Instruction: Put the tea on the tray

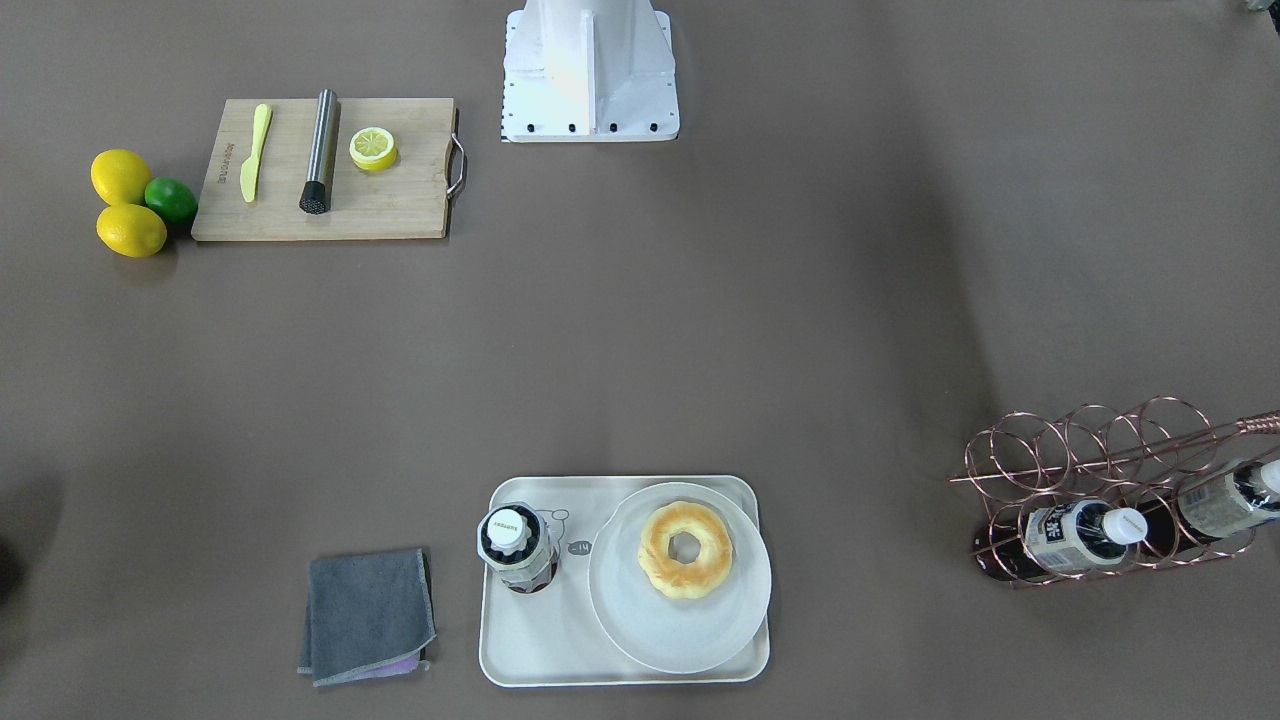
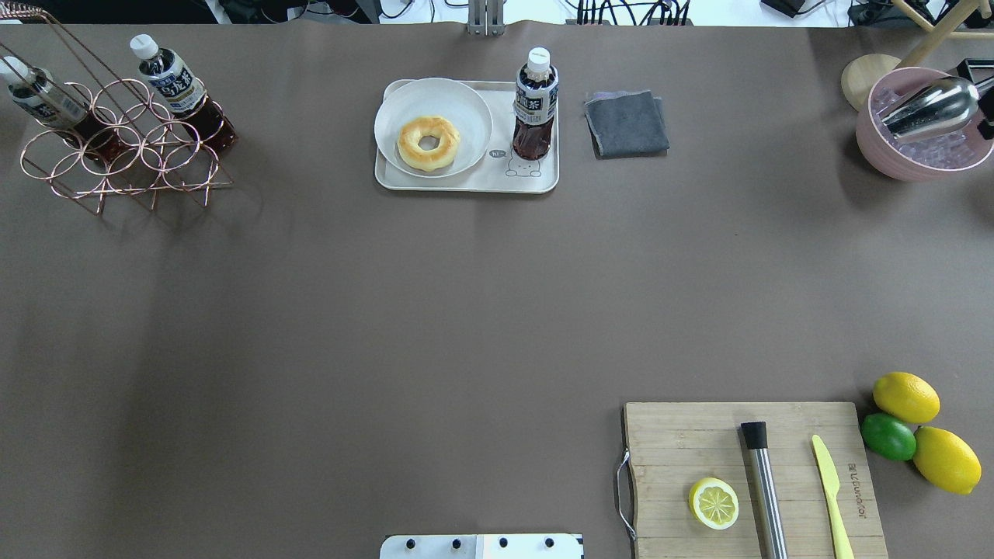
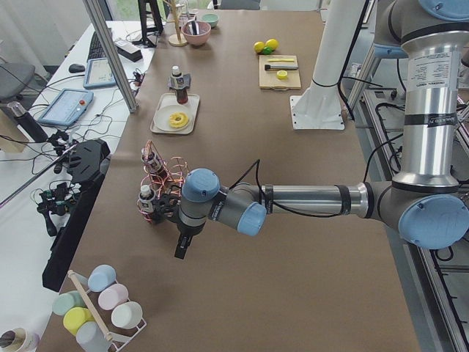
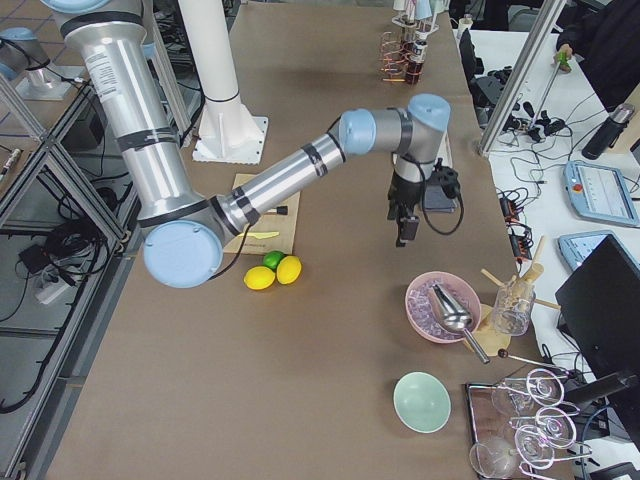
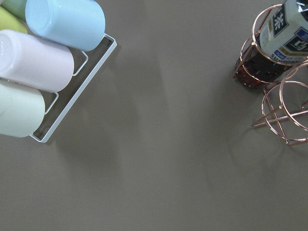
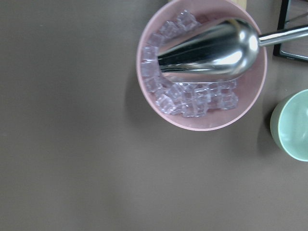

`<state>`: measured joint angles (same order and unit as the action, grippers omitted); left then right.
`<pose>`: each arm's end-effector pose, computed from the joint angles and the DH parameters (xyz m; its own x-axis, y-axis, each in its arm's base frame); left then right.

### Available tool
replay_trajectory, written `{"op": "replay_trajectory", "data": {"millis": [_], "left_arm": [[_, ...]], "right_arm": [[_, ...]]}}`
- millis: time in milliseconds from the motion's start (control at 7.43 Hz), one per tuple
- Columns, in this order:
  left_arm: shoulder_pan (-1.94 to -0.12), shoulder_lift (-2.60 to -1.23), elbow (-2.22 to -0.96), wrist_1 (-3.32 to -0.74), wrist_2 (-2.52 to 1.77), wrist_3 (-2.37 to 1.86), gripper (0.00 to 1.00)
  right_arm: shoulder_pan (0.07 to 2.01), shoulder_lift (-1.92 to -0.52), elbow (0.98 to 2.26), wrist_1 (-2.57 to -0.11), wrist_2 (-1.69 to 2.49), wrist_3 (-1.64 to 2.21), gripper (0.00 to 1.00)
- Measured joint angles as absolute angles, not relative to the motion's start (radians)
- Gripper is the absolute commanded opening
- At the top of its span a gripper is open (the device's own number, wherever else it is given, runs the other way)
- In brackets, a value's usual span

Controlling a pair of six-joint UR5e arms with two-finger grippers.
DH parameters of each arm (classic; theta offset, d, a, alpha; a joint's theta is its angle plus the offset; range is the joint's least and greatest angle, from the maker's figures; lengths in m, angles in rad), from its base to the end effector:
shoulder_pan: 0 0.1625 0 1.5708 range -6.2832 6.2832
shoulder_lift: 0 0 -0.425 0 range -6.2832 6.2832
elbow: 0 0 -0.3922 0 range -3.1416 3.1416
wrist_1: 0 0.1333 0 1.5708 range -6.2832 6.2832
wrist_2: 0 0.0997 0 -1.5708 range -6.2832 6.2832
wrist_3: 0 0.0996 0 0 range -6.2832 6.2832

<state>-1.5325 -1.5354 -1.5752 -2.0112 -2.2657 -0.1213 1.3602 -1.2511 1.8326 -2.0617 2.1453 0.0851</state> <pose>-0.0504 -0.5012 0.6299 0.7565 0.1711 -0.6312 0.0568 0.9443 0.3241 -0.0413 -0.5722 0.4248 0.8254 -0.1400 0.5469 0.1385 0.9894 0.0441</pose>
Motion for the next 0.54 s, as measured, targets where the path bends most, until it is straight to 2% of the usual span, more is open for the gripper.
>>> {"op": "replay_trajectory", "data": {"millis": [269, 538], "left_arm": [[-1.531, -1.549, -1.571, -2.008, -2.265, -0.121, 0.98], [-1.531, -1.557, -1.568, -2.007, -2.265, -0.121, 0.98]], "right_arm": [[1.498, -1.399, 1.653, -1.757, 2.261, -0.053, 1.00], [1.571, -1.423, 1.498, -1.598, 2.288, -0.087, 1.00]]}}
